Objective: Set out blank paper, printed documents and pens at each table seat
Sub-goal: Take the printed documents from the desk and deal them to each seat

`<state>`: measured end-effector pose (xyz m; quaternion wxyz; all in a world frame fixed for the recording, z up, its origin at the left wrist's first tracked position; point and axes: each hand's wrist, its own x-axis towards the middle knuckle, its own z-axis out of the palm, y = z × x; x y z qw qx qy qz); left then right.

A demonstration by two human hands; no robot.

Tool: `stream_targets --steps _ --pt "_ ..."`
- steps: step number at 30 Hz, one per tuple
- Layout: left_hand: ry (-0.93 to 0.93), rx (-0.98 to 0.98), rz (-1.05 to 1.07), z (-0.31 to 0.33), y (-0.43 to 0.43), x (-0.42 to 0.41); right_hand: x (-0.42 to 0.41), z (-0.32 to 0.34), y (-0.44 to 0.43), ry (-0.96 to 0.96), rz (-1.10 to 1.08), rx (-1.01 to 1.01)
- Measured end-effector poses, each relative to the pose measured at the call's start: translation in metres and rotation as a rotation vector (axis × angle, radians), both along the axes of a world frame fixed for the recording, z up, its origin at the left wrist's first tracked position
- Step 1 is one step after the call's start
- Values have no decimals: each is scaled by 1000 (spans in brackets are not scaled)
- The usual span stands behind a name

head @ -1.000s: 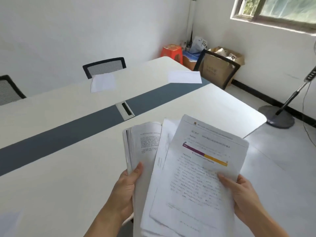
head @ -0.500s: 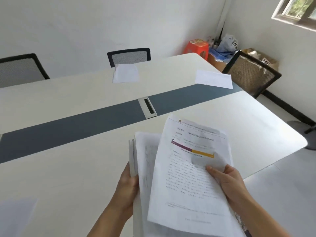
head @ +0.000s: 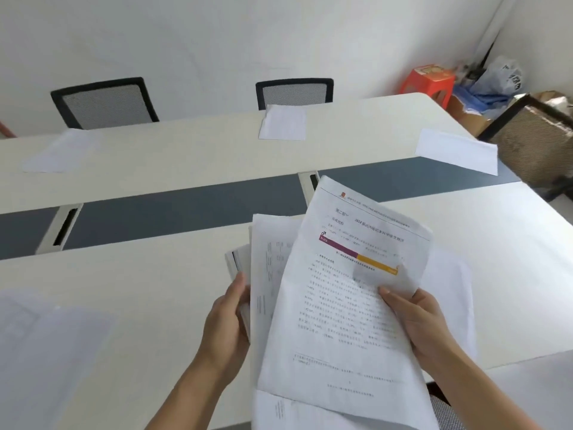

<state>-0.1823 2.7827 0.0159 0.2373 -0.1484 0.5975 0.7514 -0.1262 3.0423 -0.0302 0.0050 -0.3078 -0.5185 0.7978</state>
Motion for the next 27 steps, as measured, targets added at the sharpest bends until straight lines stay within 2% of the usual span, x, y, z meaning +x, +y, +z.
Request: stream_targets --steps 5,8,12,16,19,23,27 --pt "155 -179 23 -11 0 -8 -9 -4 2 51 116 -100" --pt "171 -191 84 -11 0 -12 -12 -12 -2 -29 203 -94" --pt "206 -228 182 -15 -4 -15 -28 -33 -2 -120 74 -30" --pt "220 -281 273 -19 -26 -20 -55 -67 18 -222 -59 96" --pt "266 -358 292 -16 -48 -16 -72 -109 34 -358 -92 273" --pt "323 -474 270 -10 -70 -7 -84 -161 34 -520 -12 461" --pt "329 -460 219 -6 -76 -1 -81 -171 28 -617 118 667"
